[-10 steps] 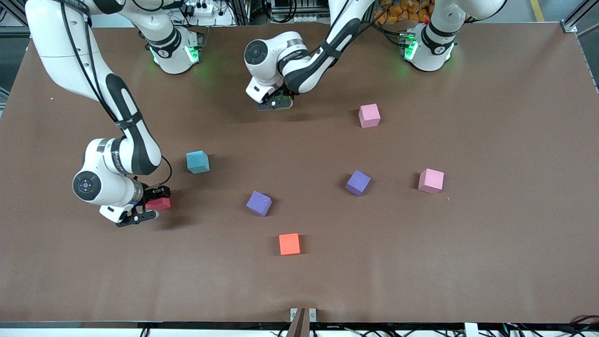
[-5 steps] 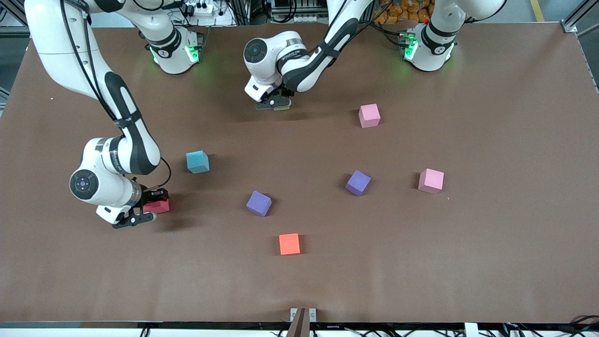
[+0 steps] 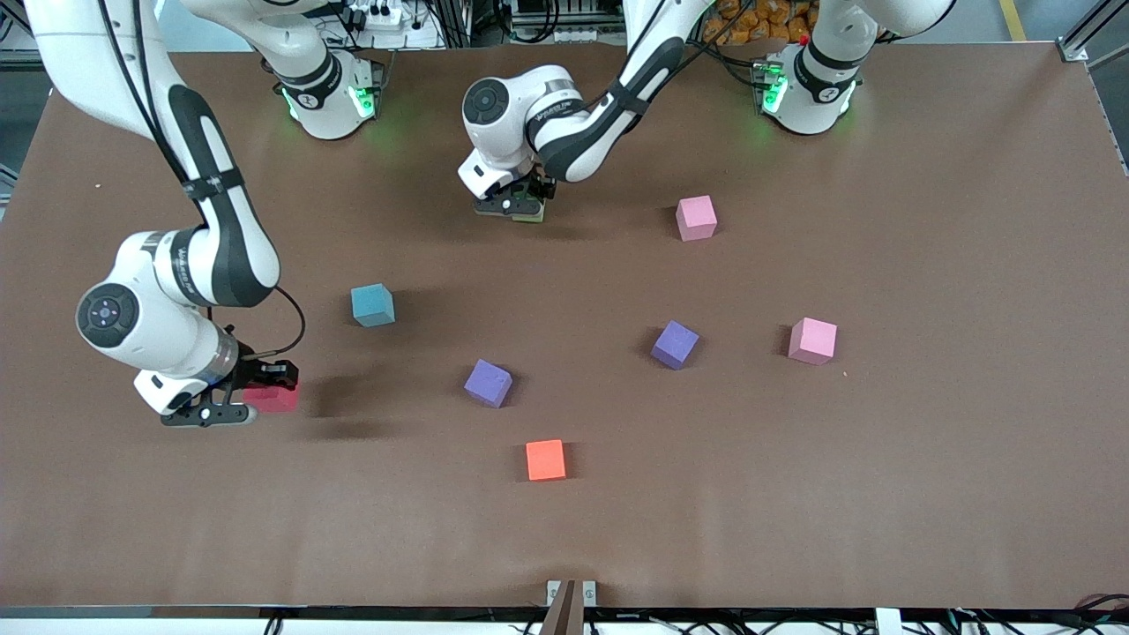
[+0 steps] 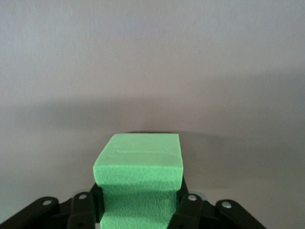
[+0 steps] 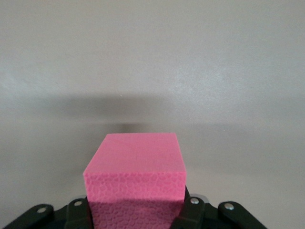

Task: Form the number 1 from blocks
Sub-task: 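Set the green cube mid-table with the left gripper while the right gripper carries red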

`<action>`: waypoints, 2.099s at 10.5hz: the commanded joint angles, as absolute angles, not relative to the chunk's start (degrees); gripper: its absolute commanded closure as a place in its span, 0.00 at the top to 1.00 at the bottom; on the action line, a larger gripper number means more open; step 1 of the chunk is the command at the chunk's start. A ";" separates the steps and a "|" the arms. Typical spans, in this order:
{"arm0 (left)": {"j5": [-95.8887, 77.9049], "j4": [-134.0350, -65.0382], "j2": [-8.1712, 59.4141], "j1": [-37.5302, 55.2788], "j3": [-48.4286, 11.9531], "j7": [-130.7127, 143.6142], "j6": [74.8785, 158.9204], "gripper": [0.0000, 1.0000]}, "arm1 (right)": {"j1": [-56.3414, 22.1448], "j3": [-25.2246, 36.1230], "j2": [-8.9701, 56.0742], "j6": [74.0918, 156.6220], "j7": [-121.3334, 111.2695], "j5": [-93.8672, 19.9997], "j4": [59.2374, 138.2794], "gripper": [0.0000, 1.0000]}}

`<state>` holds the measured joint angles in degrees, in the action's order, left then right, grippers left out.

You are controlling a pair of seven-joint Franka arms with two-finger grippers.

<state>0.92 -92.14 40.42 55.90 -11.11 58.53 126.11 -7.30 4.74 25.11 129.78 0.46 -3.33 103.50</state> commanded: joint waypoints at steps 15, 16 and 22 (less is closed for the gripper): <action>1.85 -92.37 33.42 46.88 -9.41 71.09 124.19 1.00 | -23.81 5.27 14.85 132.98 13.17 -8.53 117.68 0.53; 1.93 -92.29 32.44 43.02 -9.40 73.28 124.02 1.00 | -25.73 5.36 15.11 132.98 14.92 -8.53 117.77 0.53; 4.39 -92.37 34.26 29.98 -6.15 82.26 124.28 1.00 | -40.14 5.36 21.25 137.81 25.04 -8.44 116.20 0.53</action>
<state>2.64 -92.05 33.37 31.17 -6.00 78.97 124.10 -37.38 4.72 19.16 136.55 23.50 -7.86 116.87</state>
